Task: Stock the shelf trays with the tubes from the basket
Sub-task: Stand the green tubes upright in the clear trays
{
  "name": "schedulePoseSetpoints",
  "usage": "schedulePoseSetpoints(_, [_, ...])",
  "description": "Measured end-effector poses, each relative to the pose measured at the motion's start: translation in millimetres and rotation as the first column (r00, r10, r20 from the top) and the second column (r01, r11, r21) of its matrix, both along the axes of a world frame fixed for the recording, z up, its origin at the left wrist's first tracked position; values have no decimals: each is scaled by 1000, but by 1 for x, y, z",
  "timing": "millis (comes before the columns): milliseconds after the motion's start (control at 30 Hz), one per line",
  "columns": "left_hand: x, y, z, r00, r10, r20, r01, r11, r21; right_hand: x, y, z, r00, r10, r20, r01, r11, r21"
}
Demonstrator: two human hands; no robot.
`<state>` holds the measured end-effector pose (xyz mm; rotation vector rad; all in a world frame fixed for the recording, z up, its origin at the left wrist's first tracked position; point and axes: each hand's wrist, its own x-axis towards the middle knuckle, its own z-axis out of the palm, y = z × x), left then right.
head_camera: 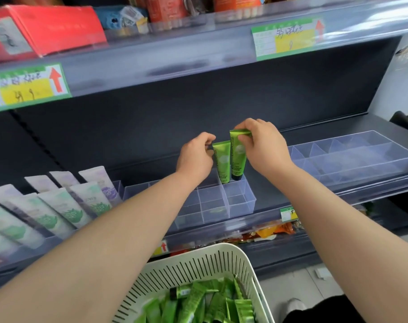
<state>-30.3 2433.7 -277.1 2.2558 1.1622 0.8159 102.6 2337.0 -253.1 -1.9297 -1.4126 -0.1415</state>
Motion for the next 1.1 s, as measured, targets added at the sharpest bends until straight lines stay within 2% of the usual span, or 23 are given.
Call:
schedulePoseSetpoints(67, [-8,-4,3,986,20,-168,-1,994,113,-2,4,-3,1000,-6,24,7,999,-39])
schedulePoseSetpoints(167, [-17,-8,3,919,66,-390,23,975,219,-4,9,-11,999,0,45,4,995,-99])
schedulePoseSetpoints(367, [-27,-11,0,838,68,-541,117,946,301,-6,17,-29,998,-4,69,19,976,-219])
schedulePoseSetpoints(600, [-34,-18,-2,832,25,-555,180,933,311,-8,13,-30,989,-33,147,62,979,-197])
schedulePoseSetpoints(767, [-46,-26,1,867,11,-498,170,933,317,-21,-2,-29,975,-64,213,84,992,-89])
schedulePoseSetpoints(967, [-77,-43,-7,870,7,-493,180,926,331,-57,-27,-51,959,6,284,6,999,-41])
schedulePoseSetpoints(1100, [-105,-65,-22,890,9,-455,144,943,301,-87,-47,-82,960,66,272,-57,998,-39])
